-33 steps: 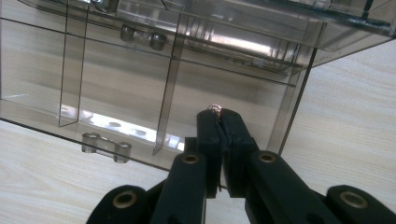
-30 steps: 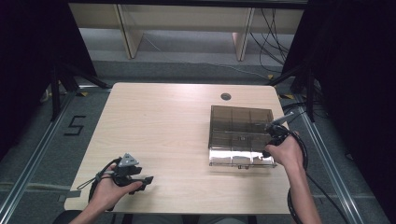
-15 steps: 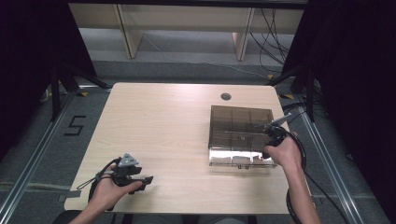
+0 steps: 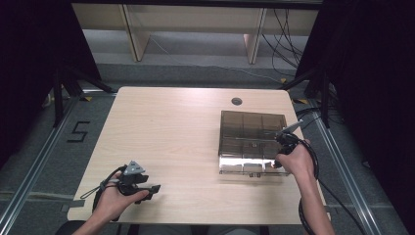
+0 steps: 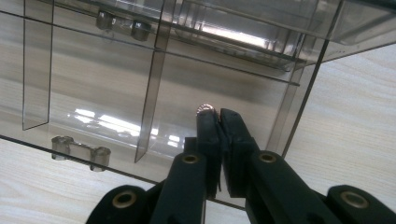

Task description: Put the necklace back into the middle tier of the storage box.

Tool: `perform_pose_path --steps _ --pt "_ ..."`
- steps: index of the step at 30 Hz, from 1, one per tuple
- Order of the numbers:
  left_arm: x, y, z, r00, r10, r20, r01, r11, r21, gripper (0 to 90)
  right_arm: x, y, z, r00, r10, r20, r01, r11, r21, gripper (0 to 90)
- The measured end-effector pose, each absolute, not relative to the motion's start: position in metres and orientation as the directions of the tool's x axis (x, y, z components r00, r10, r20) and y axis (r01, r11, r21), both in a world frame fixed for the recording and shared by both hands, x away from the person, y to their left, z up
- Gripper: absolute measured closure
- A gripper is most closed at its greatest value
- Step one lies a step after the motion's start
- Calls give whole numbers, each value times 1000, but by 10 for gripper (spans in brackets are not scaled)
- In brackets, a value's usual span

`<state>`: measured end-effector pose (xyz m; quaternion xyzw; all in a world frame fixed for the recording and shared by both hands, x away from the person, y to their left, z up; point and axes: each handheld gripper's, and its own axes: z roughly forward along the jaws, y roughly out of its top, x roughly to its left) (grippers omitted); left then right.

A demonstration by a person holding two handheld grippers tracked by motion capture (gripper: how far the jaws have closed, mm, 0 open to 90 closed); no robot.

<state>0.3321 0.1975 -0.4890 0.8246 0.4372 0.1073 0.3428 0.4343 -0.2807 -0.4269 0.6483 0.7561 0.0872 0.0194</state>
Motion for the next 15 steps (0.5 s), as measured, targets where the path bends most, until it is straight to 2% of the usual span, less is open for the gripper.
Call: perform_pose_path --steps 15 --pt "332 198 -489 597 793 -121 646 -386 658 378 435 -280 -430 -163 983 86 976 147 163 869"
